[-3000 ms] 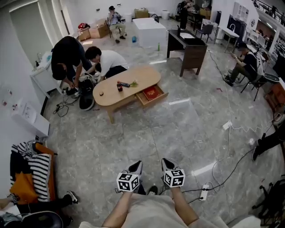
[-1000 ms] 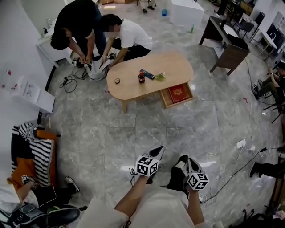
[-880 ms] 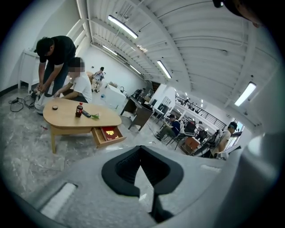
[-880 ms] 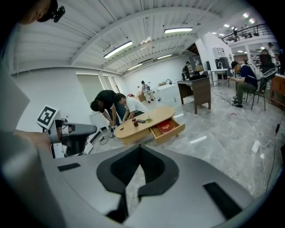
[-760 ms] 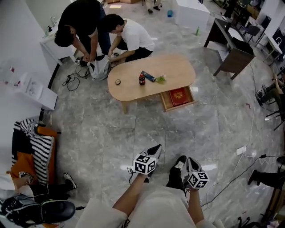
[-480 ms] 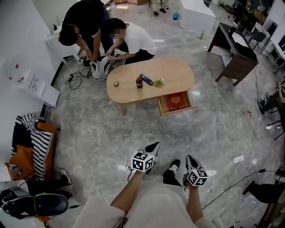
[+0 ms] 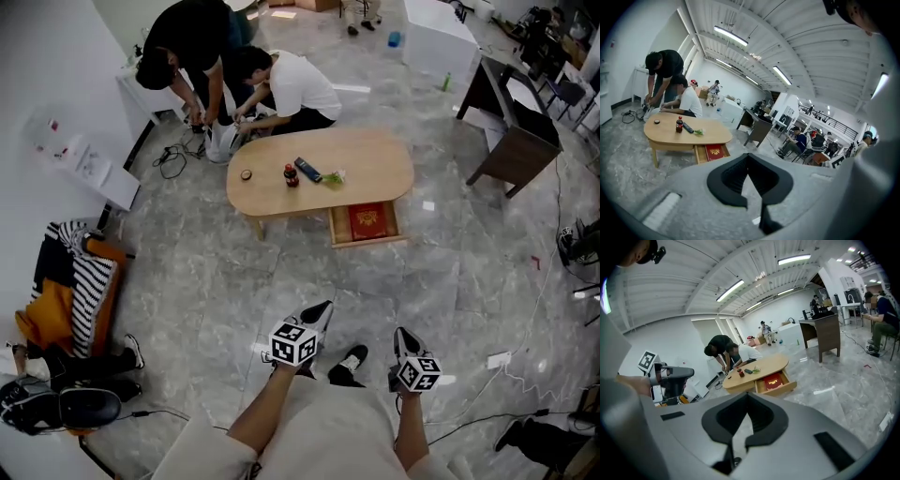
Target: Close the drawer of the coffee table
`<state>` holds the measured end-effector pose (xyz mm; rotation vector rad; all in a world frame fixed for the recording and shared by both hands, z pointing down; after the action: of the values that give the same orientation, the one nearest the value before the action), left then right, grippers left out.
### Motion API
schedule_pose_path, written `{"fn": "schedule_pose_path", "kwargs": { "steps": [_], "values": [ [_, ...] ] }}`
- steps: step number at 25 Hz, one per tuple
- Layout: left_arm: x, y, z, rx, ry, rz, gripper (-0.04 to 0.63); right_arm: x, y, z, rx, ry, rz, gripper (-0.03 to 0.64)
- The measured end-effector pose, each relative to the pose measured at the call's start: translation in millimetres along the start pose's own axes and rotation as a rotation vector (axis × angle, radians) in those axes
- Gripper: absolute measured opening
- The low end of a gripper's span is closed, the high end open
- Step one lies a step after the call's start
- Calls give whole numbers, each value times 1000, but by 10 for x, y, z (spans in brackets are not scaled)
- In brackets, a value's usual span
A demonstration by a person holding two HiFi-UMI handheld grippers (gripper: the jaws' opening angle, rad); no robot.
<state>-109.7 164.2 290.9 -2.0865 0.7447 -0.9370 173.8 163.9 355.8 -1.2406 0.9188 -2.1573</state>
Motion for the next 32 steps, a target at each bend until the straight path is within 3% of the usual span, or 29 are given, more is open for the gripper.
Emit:
{"fn": "schedule_pose_path", "kwargs": {
  "steps": [5,15,32],
  "values": [
    [103,20,21,-21,44,14,9,18,58,267,-20,28,-13,15],
    [530,81,-134,-69,50,-6,9,341,396,499,-88,54,-62,15],
    [1660,388,-1010,-220,118,24,8,1884,1403,789,-224,142,-193,15]
  ]
}}
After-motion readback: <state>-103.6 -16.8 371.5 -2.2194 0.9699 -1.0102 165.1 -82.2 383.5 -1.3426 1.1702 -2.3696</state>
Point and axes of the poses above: the fingertips, and each gripper's own axes: x forward along the fingers, z to its right, y out of its top, the point moved 7 cm from there along -x, backward along the fingers, and after that the axes turned 8 degrees about -y, right-handed, at the moved point
